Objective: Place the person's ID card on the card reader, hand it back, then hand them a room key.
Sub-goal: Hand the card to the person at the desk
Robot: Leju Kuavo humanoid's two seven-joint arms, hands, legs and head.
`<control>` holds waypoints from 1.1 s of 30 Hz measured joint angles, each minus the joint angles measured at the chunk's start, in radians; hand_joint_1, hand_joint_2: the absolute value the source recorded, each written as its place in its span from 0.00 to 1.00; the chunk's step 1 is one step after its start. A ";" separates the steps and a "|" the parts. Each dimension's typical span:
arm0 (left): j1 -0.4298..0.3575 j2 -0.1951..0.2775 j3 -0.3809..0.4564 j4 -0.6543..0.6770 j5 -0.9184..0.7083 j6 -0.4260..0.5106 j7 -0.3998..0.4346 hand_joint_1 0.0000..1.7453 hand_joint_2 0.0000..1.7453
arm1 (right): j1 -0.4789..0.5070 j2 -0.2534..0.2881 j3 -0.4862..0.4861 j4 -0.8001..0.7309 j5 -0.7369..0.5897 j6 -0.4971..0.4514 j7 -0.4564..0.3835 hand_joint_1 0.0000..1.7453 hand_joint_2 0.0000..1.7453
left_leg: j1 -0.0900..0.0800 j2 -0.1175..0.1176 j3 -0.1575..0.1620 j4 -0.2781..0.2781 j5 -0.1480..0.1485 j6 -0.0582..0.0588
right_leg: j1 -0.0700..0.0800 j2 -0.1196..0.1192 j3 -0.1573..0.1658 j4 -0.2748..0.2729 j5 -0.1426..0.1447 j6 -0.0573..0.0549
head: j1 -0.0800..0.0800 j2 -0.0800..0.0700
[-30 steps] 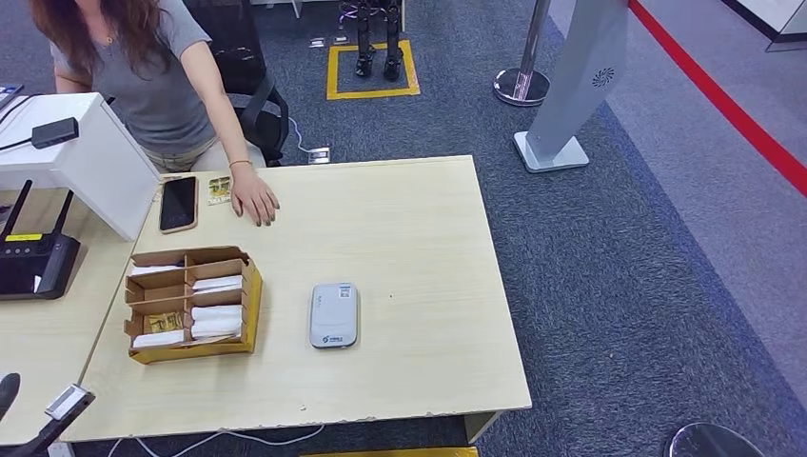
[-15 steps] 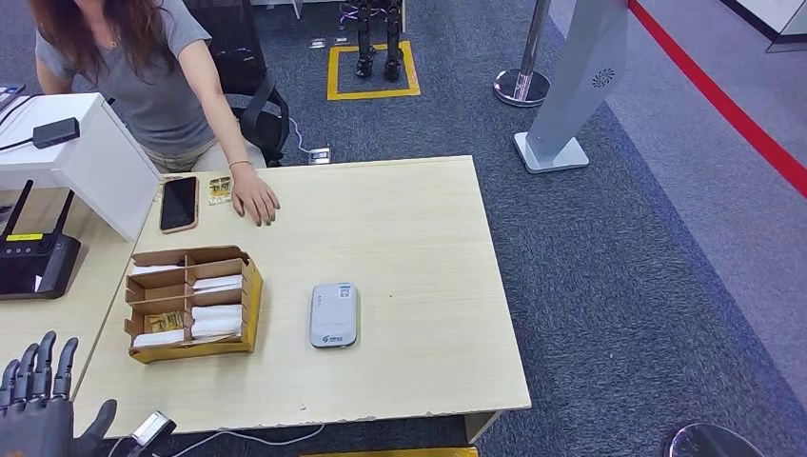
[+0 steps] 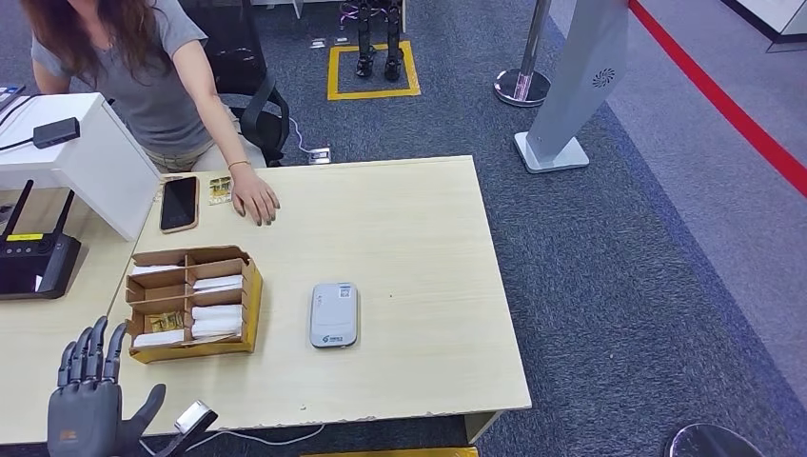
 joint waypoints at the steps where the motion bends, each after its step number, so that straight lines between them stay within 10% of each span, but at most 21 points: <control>1: -0.004 0.000 -0.007 0.002 0.000 0.000 0.003 0.00 1.00 | 0.000 -0.002 0.000 0.000 0.000 -0.001 0.000 0.00 0.00 | 0.000 0.000 0.000 0.000 0.000 0.000 | 0.000 0.000 0.000 0.000 0.000 0.000 | 0.000 0.000; 33: -0.070 0.060 -0.156 0.084 -0.017 -0.010 0.082 0.00 1.00 | 0.000 -0.027 0.002 -0.001 0.010 0.000 0.003 0.00 0.00 | 0.000 0.000 0.000 0.000 0.000 0.000 | 0.000 0.000 0.000 0.000 0.000 0.000 | 0.000 0.000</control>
